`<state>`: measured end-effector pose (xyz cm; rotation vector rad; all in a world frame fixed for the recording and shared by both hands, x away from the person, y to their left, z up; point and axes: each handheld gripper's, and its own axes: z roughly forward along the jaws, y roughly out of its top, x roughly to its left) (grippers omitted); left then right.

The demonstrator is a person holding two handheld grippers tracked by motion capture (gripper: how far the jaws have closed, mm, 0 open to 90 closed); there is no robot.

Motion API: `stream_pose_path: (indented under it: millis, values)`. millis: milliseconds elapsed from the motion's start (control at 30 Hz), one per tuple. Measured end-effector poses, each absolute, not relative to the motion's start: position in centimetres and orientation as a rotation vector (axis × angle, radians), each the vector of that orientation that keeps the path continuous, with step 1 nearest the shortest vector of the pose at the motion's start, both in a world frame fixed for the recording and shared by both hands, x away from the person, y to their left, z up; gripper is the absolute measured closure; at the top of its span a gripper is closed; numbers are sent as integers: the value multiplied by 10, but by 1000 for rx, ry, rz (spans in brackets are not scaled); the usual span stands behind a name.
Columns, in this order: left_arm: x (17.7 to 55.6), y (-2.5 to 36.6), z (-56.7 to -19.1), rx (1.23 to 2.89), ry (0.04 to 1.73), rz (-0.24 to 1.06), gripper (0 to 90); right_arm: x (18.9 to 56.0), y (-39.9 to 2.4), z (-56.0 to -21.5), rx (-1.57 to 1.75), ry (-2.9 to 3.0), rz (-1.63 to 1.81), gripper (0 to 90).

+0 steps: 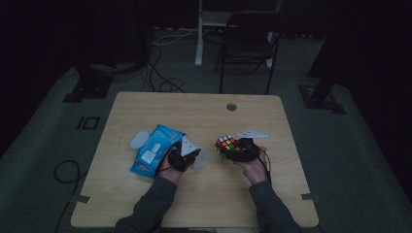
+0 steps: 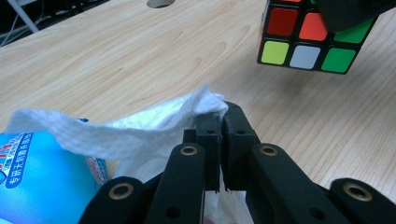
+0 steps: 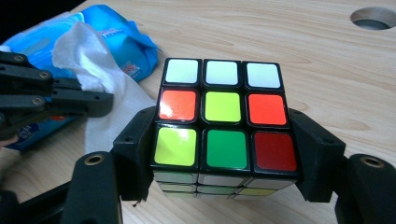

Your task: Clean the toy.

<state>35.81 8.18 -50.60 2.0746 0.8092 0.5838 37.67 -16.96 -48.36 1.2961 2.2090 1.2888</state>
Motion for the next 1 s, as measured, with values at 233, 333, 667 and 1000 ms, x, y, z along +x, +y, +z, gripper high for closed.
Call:
stream_pose_path:
  millis: [233, 333, 667, 1000]
  values:
    - [359, 88, -509, 2099, 829, 600, 879, 378, -176, -487, 1278, 2200, 1219, 338]
    - [359, 90, -509, 2107, 836, 602, 877, 378, -178, -489, 1270, 2193, 1188, 338]
    - [353, 86, -514, 2147, 823, 591, 869, 381, -185, -500, 1304, 2187, 1141, 338]
    - [349, 85, -517, 2139, 846, 570, 861, 382, -187, -507, 1304, 2188, 1104, 337]
